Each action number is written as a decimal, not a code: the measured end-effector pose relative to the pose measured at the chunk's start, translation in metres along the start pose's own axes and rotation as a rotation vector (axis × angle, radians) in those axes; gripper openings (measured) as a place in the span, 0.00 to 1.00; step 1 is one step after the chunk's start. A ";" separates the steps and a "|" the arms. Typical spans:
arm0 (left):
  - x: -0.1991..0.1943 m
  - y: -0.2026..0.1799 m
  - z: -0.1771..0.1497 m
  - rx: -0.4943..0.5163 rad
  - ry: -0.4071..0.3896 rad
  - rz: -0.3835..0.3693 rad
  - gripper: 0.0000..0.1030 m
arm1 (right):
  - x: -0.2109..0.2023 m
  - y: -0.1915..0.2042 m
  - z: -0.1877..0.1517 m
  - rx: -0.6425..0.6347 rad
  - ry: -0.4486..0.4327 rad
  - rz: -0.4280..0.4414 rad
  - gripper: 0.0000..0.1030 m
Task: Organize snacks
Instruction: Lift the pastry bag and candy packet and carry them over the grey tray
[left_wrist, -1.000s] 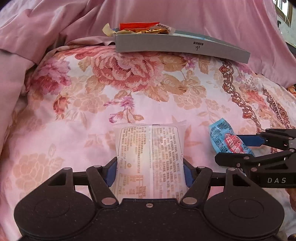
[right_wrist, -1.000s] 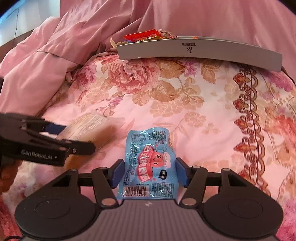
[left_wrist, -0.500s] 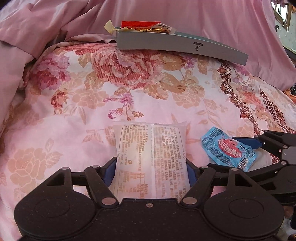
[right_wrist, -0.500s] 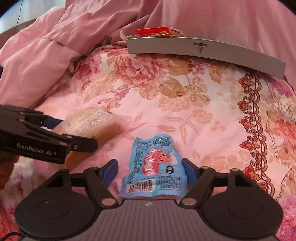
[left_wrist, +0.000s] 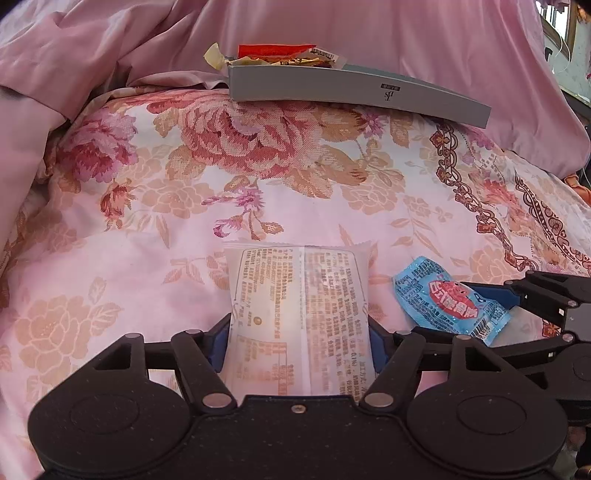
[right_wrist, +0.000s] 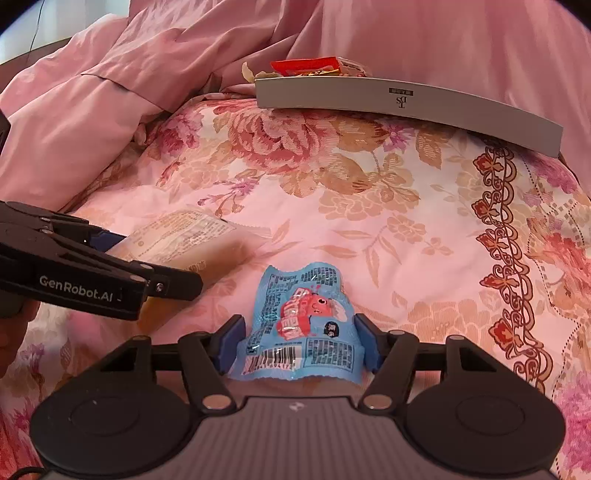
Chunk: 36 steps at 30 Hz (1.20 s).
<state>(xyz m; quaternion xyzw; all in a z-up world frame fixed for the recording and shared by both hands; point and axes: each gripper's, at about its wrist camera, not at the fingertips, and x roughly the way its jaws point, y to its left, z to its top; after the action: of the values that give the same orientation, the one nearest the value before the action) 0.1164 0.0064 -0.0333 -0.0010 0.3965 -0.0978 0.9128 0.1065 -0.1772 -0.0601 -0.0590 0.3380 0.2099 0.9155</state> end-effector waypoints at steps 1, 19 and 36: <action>0.000 0.000 0.000 0.001 -0.002 0.001 0.68 | -0.001 0.001 -0.001 0.004 -0.002 -0.003 0.64; -0.010 -0.004 -0.005 -0.050 -0.045 -0.069 0.66 | -0.021 -0.002 -0.015 0.079 -0.066 0.035 0.63; -0.019 -0.005 0.002 -0.083 -0.122 -0.079 0.66 | -0.039 -0.016 -0.009 0.114 -0.150 0.006 0.64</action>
<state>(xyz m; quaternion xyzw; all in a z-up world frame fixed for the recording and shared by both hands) 0.1045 0.0052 -0.0174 -0.0603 0.3434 -0.1171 0.9299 0.0811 -0.2070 -0.0430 0.0100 0.2802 0.1969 0.9395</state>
